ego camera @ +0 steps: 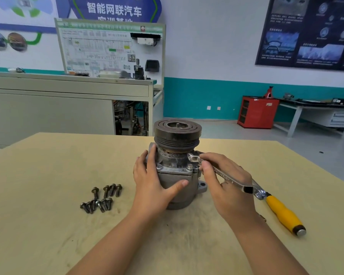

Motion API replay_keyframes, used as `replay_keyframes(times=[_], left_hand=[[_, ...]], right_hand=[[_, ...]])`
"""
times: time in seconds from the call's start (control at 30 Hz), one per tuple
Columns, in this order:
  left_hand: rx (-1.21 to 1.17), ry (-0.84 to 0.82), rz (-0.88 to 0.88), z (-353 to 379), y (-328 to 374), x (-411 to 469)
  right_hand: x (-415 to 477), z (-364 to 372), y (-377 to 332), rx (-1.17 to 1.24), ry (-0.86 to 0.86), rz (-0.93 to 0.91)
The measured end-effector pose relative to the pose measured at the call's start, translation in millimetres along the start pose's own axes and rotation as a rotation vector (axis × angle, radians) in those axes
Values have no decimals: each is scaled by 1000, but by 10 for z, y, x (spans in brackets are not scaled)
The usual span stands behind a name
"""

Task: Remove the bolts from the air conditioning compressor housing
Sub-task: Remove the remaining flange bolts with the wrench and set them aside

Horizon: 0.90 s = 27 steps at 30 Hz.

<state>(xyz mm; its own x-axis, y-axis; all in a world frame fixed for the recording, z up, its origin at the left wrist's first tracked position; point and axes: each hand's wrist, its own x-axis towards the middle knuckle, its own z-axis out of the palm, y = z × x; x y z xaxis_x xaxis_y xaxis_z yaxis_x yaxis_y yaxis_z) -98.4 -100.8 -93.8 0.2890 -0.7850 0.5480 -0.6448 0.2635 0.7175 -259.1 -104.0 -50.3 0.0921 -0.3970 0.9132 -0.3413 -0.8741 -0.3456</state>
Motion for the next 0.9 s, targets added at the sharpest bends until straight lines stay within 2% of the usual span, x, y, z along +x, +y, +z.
replay_keyframes(times=[0.17, 0.33, 0.43, 0.63, 0.9], left_hand=[[-5, -11, -21, 2, 21, -14], [0, -11, -21, 4, 18, -17], [6, -10, -18, 4, 19, -18], [9, -2, -8, 10, 13, -14], [15, -1, -3, 10, 6, -16]], right_hand=[[6, -19, 16, 10, -42, 91], [-8, -1, -24, -108, -96, 14], [-19, 3, -28, -106, -129, 33], [-22, -12, -2, -149, -133, -55], [-40, 33, -18, -108, -156, 28]])
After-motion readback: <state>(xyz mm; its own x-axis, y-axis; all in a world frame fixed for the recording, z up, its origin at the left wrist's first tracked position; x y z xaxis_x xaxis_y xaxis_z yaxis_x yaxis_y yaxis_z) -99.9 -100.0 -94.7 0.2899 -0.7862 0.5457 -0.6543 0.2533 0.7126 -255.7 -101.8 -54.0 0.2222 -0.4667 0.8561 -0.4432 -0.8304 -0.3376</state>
